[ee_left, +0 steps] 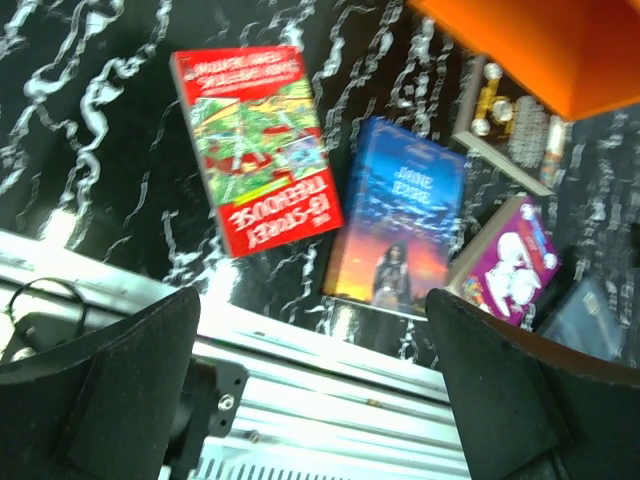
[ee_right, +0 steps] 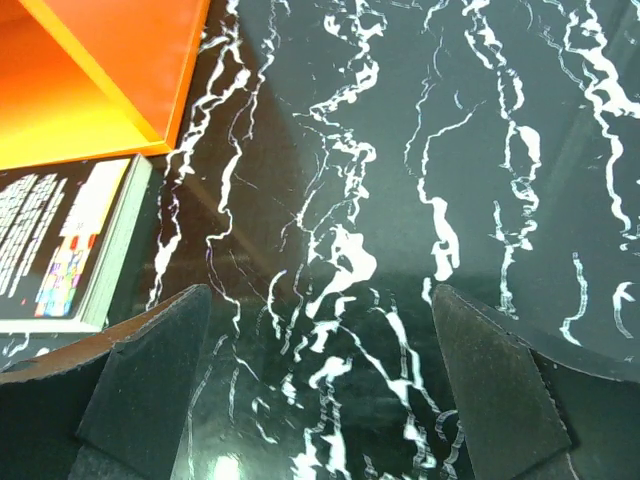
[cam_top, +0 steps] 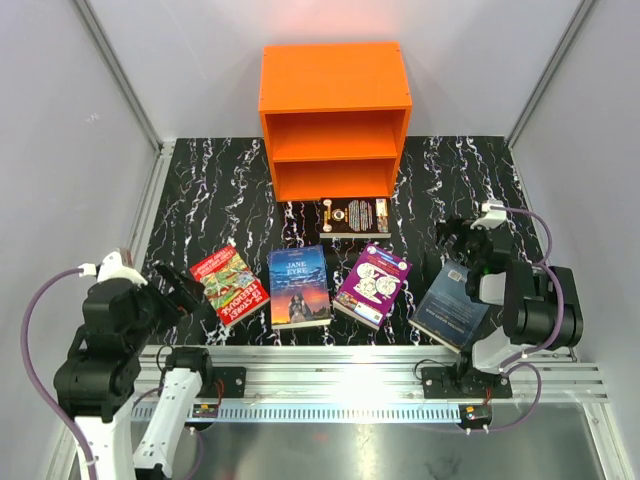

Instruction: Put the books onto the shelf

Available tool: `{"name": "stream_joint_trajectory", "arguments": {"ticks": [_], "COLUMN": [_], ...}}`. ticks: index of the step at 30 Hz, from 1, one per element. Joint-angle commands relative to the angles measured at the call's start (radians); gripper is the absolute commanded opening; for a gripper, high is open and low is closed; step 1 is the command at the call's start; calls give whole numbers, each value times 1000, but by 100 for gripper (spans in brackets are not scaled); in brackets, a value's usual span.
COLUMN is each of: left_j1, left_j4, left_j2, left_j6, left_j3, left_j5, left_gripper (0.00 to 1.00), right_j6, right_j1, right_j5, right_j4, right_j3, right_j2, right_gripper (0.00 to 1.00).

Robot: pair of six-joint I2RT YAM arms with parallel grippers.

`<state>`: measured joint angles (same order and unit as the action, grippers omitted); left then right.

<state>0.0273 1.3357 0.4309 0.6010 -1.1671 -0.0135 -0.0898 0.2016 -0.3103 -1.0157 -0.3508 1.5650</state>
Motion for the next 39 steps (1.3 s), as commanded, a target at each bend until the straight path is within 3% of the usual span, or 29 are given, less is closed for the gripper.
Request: {"name": "stream_joint_trajectory", "arguments": {"ticks": [1, 3, 4, 5, 7, 8, 9, 10, 13, 16, 21, 26, 29, 34, 39], "left_j1": [0, 0, -1, 0, -1, -1, 0, -1, -1, 66, 199, 425, 540, 618, 657], "left_j4": [25, -69, -119, -163, -248, -271, -338, -386, -555, -694, -864, -929, -980, -998, -1034], "left_j2": [98, 146, 155, 164, 193, 204, 213, 224, 297, 411, 626, 837, 952, 1217, 1367], "left_j6": [-3, -59, -82, -95, -54, -35, 3, 19, 74, 94, 74, 68, 83, 69, 92], "left_j3": [-37, -11, 47, 73, 121, 160, 184, 213, 328, 389, 408, 313, 216, 52, -41], "left_j5": [-71, 60, 201, 255, 250, 236, 230, 242, 312, 345, 351, 319, 297, 331, 377], "left_gripper": [99, 99, 99, 99, 99, 99, 99, 99, 99, 99, 99, 99, 99, 99, 99], "right_j6": [16, 9, -14, -46, -276, -432, -701, -813, -947, -1008, -999, -981, -972, -895, -806], "right_j1": [-86, -94, -94, -94, -94, -94, -93, -93, -140, -308, -353, -355, -358, -358, -361], "right_j5": [253, 293, 301, 304, 306, 362, 372, 355, 18, 37, 71, -77, -72, -96, -102], "right_j4": [47, 266, 530, 678, 922, 968, 1052, 1244, 1141, 1279, 1522, 1609, 1645, 1646, 1669], "right_j3": [-66, -120, -233, -305, -475, -503, -557, -577, -521, -491, -369, -263, -225, -235, -278], "right_j2": [-34, -164, -260, -302, -399, -419, -437, -462, -508, -581, -692, -689, -669, -561, -447], "right_gripper": [100, 100, 100, 100, 100, 100, 100, 100, 100, 100, 100, 100, 100, 100, 100]}}
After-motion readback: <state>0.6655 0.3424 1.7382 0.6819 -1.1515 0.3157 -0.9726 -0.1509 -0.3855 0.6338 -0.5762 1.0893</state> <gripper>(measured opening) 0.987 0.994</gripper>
